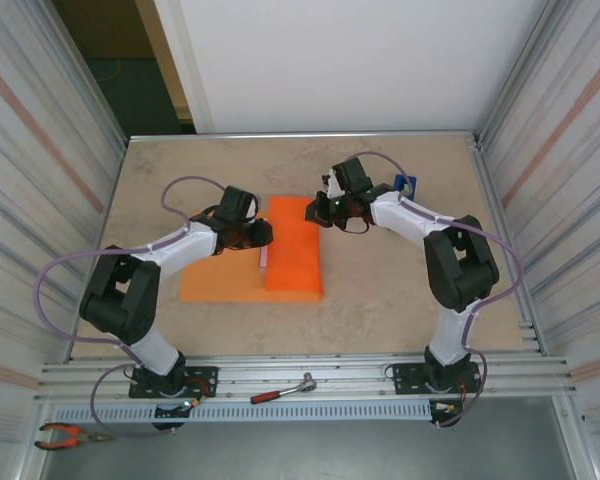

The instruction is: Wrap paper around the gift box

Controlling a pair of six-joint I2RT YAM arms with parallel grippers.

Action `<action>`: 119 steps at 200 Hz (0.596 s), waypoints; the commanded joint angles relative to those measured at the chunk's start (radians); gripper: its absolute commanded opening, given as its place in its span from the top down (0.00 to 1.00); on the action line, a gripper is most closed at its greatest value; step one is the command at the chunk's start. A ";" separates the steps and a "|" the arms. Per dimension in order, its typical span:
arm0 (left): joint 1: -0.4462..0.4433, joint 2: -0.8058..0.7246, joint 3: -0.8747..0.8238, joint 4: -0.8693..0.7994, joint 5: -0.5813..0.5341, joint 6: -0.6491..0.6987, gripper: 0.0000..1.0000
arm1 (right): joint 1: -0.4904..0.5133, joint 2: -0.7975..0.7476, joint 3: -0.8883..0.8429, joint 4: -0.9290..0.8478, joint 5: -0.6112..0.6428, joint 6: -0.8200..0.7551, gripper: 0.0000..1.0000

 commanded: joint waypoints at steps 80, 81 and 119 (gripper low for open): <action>-0.014 0.028 -0.045 -0.062 -0.049 0.019 0.74 | 0.039 0.128 0.039 -0.052 0.037 -0.038 1.00; -0.013 0.028 -0.045 -0.062 -0.049 0.019 0.74 | 0.039 0.127 0.037 -0.052 0.038 -0.038 1.00; -0.013 0.022 -0.033 -0.066 -0.034 0.014 0.73 | 0.032 0.124 -0.016 -0.023 0.041 -0.024 1.00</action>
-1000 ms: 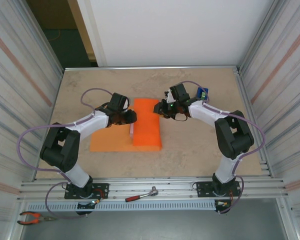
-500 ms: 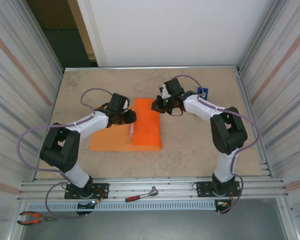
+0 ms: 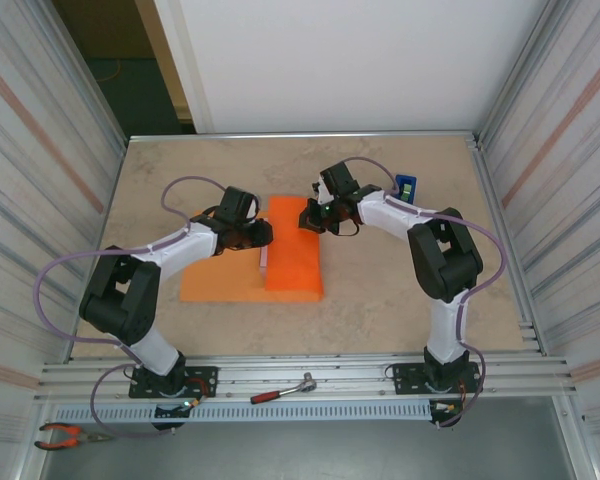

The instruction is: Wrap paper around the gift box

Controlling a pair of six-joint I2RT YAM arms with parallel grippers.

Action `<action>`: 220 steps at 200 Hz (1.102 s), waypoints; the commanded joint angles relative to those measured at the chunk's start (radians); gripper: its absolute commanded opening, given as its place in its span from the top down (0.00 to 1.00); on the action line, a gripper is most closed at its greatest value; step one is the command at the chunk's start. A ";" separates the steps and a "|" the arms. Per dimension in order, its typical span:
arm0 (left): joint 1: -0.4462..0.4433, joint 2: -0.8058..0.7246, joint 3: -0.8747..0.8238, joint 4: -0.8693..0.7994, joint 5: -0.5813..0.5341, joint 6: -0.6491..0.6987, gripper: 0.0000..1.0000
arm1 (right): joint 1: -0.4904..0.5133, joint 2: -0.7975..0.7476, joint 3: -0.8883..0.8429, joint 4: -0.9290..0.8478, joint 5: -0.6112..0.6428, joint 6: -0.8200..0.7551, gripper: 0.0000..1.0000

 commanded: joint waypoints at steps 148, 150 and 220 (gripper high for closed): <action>0.417 -0.247 -0.238 -0.099 -0.097 -0.123 0.39 | -0.007 0.007 -0.103 0.019 0.020 -0.003 1.00; 0.420 -0.248 -0.241 -0.097 -0.100 -0.126 0.38 | -0.007 0.007 -0.103 0.019 0.019 -0.003 1.00; 0.457 -0.173 -0.285 -0.095 -0.179 -0.142 0.29 | -0.010 0.004 -0.113 0.027 0.018 -0.005 1.00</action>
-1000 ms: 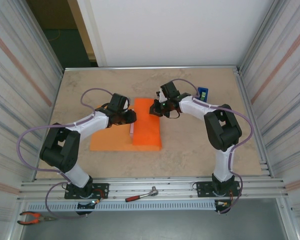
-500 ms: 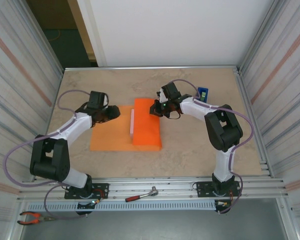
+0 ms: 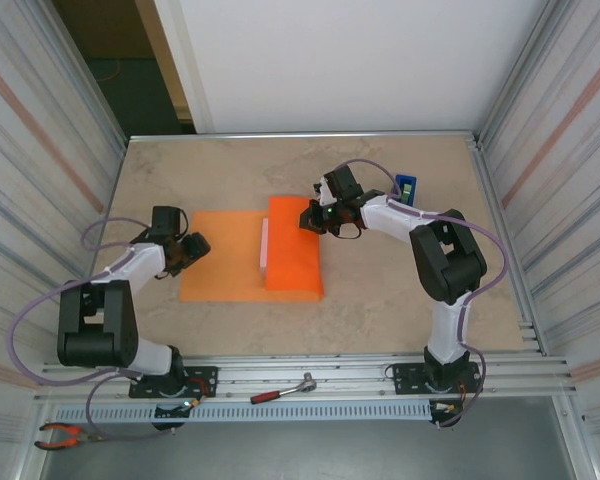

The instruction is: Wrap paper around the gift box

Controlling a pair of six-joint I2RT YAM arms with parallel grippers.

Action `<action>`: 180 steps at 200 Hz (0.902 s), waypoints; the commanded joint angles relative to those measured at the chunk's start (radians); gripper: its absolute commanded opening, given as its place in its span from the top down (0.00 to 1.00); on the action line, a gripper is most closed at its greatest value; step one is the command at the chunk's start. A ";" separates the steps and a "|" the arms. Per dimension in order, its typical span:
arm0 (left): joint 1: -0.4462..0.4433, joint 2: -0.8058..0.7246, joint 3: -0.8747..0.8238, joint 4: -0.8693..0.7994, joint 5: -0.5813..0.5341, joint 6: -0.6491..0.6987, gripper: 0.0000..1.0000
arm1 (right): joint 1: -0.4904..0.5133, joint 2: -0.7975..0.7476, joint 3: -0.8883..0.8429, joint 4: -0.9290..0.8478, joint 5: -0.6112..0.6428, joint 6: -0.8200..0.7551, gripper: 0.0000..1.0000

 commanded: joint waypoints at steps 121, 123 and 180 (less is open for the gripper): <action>-0.057 0.109 -0.038 0.133 0.218 -0.025 0.29 | -0.004 0.034 -0.036 -0.069 0.033 -0.004 1.00; -0.064 0.109 -0.037 0.138 0.219 -0.025 0.29 | -0.004 0.035 -0.036 -0.068 0.033 -0.004 1.00; -0.143 0.172 0.027 0.234 0.278 -0.001 0.29 | -0.002 0.038 -0.030 -0.071 0.034 -0.003 1.00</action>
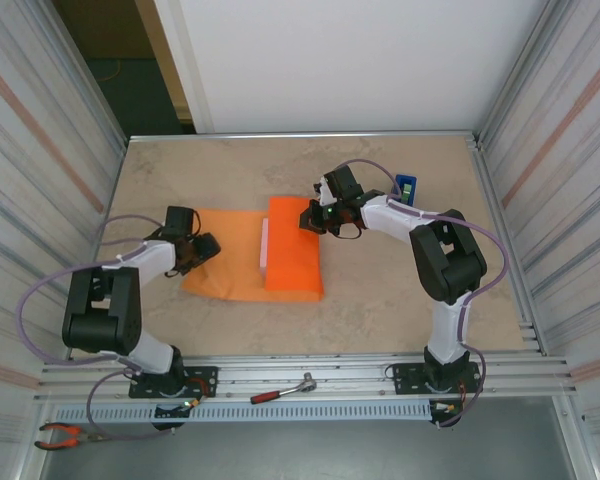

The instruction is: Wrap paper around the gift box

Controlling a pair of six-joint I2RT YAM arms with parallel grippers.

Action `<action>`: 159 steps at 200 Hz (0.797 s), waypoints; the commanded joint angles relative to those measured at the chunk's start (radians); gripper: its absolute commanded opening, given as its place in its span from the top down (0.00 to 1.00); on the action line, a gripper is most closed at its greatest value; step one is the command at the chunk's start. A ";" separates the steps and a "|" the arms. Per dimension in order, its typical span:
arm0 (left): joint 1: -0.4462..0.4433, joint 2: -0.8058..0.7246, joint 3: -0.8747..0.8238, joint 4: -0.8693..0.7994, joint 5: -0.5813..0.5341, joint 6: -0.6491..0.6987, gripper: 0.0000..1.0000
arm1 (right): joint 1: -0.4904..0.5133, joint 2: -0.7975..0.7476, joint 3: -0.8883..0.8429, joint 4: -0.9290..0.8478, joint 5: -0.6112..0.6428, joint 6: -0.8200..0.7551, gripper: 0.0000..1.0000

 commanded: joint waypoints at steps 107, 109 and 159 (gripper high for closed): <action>0.021 0.232 0.289 0.137 0.378 0.275 0.25 | -0.003 0.043 -0.037 -0.067 0.035 -0.003 1.00; 0.024 0.233 0.290 0.137 0.382 0.278 0.25 | -0.004 0.043 -0.036 -0.067 0.034 -0.003 1.00; 0.066 0.252 0.346 0.009 0.426 0.328 0.27 | -0.005 0.051 -0.035 -0.066 0.031 -0.004 1.00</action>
